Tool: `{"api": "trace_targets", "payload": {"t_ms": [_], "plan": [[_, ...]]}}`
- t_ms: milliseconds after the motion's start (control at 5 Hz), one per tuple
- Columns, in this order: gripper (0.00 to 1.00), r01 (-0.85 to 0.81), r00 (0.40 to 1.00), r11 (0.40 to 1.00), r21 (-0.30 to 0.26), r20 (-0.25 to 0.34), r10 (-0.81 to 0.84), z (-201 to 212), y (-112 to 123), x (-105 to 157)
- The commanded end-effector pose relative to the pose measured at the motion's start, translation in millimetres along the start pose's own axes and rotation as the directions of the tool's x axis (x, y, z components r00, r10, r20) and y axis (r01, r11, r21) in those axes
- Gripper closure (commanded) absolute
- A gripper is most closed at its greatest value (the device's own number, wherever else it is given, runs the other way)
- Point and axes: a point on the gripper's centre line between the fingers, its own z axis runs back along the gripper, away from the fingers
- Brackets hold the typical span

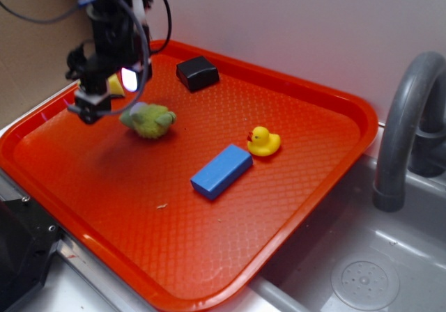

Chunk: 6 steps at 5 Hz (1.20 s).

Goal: Grab the green animal.

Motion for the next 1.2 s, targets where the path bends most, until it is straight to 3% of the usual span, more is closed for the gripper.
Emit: {"api": "trace_targets", "payload": {"t_ms": [0,200,400,800,1000], "plan": [[0.0,0.0,1.0,1.0,0.0,0.001,0.0,-11,-3,10],[0.0,-0.022,0.999,1.0,0.004,0.043,0.022,-7,3,29],[1.0,-0.02,0.997,1.0,0.006,0.079,0.019,-4,2,41],[1.0,-0.069,0.991,0.998,-0.012,0.114,0.07,-2,-2,47],[1.0,-0.12,0.993,0.991,0.06,0.025,0.119,15,-8,39]]}}
